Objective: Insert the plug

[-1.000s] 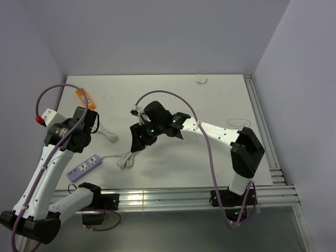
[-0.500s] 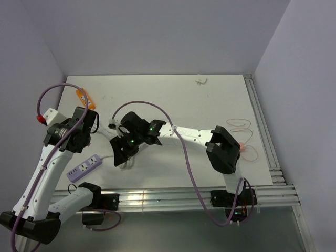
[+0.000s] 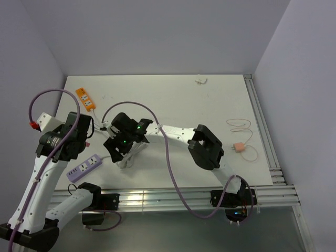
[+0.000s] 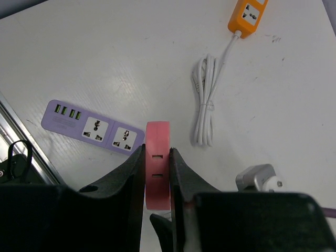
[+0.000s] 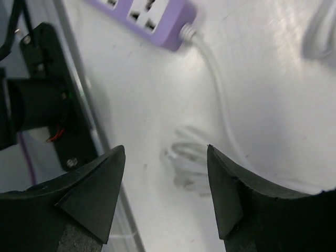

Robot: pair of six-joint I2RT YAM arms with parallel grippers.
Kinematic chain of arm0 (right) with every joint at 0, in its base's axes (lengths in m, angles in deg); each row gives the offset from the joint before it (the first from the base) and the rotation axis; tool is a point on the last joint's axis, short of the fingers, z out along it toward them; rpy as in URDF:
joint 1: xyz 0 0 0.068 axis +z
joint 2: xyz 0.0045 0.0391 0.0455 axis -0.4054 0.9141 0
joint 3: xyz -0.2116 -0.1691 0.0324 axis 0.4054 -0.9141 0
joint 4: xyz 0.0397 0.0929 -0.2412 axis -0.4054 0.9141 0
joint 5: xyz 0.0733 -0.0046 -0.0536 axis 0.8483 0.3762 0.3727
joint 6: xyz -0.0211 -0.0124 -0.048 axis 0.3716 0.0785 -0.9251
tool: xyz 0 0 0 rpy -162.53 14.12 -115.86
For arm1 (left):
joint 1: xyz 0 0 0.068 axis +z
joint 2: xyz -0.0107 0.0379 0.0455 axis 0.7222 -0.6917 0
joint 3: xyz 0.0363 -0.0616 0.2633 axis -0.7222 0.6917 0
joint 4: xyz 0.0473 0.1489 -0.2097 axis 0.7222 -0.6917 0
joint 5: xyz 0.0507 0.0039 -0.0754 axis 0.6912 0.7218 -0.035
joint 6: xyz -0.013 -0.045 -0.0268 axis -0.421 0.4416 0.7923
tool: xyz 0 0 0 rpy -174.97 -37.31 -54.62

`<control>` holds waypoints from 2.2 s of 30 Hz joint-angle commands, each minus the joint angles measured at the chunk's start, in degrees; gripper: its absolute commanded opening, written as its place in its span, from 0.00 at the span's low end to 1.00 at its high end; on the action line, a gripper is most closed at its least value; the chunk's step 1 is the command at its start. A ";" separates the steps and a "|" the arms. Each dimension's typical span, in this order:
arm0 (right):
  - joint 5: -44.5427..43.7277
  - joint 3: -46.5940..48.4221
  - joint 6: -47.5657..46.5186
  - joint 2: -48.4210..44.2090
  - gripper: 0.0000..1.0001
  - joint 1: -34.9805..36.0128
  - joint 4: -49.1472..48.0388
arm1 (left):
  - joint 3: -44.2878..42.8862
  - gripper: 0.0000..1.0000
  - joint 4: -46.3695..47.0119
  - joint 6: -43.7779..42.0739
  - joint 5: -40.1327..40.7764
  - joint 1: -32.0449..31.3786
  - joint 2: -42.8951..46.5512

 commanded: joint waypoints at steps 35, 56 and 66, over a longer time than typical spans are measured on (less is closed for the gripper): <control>-20.41 7.12 -2.73 11.07 0.04 -0.96 4.86 | 0.29 0.00 -0.07 3.52 -0.81 0.33 -1.40; -22.27 -20.84 19.61 -6.25 0.13 -3.85 -11.49 | 5.73 0.00 9.06 1.26 -8.28 0.33 -10.98; -14.97 -18.92 17.05 -14.42 0.56 -4.91 -12.20 | 5.64 0.00 -1.12 18.46 -6.70 0.42 -12.22</control>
